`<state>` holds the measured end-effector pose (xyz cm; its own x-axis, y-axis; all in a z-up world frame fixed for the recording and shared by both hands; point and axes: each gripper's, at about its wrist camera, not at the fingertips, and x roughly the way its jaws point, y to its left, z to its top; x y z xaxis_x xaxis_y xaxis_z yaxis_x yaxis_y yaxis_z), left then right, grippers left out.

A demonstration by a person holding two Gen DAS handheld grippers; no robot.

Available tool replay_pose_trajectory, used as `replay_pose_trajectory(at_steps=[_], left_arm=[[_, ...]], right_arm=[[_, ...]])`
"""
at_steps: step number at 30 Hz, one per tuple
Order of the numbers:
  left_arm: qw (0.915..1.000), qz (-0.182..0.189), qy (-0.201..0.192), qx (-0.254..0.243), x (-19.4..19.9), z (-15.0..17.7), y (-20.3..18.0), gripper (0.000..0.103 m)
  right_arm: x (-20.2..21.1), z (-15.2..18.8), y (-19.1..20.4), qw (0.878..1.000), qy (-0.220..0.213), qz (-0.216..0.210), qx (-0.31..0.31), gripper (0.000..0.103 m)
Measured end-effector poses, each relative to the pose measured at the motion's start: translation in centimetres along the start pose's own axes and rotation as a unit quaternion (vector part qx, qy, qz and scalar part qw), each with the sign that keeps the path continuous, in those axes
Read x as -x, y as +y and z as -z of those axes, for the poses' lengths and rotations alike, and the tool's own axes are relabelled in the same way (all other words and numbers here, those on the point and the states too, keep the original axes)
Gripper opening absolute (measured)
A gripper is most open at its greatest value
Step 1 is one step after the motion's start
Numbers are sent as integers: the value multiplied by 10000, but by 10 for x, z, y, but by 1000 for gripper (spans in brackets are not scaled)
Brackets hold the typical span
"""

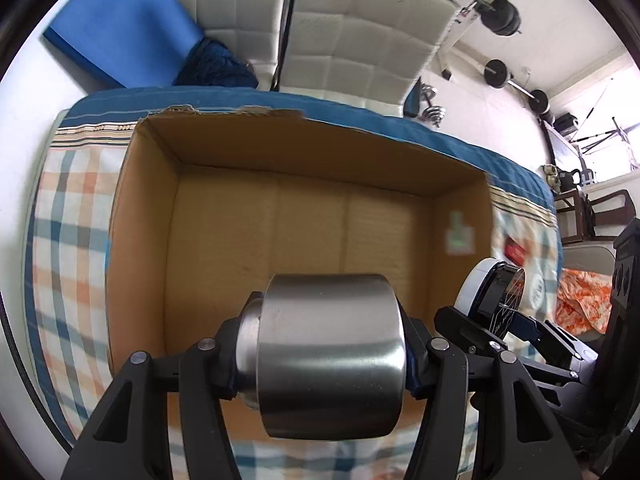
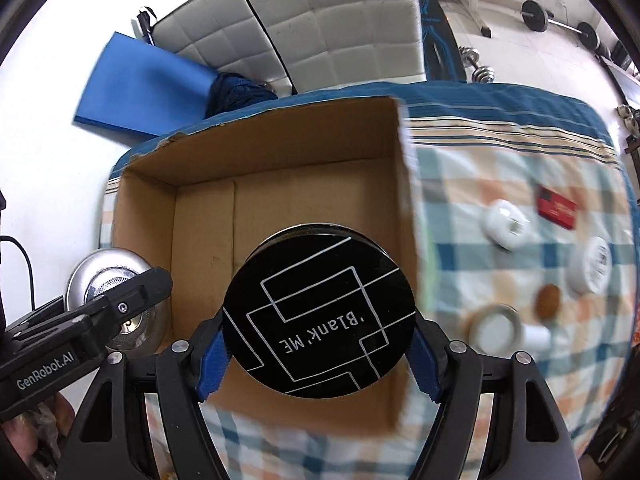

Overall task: Organize rigid objects
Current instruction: 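Carry the steel cylinder and black tin into the box with both tools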

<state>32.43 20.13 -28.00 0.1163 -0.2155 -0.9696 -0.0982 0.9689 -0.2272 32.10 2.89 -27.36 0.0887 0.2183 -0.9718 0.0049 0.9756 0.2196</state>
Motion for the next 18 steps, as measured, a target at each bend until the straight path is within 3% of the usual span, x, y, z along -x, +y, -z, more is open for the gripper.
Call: replay_pose_trajectory(at_steps=[10,18], left_arm=[[9945,458,916,236,-82,-59,34,55],[9918,327,1238,1,-119,-74,18,56]], right_arm=[[-93,-50,10,9986,452,248,-68,77],[-133,-69,2,9971,599,464,-76,77]])
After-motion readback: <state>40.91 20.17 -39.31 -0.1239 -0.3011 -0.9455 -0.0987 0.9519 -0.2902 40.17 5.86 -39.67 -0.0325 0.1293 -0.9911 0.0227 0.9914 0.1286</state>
